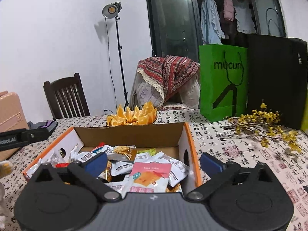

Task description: Organize snacks

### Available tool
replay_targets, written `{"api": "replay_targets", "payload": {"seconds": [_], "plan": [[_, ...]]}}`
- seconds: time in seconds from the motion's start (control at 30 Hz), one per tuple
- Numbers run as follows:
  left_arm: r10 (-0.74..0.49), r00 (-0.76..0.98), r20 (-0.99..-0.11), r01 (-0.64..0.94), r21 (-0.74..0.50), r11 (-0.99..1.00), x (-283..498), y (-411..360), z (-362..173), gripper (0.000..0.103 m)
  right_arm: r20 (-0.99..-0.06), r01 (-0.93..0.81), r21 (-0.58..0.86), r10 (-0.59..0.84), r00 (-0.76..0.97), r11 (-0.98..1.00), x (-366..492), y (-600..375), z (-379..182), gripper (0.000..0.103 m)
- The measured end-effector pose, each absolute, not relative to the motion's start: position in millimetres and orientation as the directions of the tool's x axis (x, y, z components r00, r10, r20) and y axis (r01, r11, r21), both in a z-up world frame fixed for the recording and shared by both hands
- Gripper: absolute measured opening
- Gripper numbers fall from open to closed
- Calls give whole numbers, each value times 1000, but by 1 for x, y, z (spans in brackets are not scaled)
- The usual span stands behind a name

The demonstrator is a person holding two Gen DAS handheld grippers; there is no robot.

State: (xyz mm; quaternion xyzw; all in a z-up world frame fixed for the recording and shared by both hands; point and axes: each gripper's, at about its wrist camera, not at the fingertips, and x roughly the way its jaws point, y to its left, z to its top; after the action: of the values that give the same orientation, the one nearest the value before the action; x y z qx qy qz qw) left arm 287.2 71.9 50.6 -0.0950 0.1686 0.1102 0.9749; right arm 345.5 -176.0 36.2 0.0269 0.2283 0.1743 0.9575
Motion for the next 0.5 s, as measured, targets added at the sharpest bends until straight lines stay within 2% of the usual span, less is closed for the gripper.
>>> {"api": "replay_targets", "payload": {"seconds": [0.5], "plan": [[83, 971, -225, -115, -131, 985, 145, 53, 59, 103, -379, -360, 160, 394, 837, 919, 235, -220, 47, 103]]}}
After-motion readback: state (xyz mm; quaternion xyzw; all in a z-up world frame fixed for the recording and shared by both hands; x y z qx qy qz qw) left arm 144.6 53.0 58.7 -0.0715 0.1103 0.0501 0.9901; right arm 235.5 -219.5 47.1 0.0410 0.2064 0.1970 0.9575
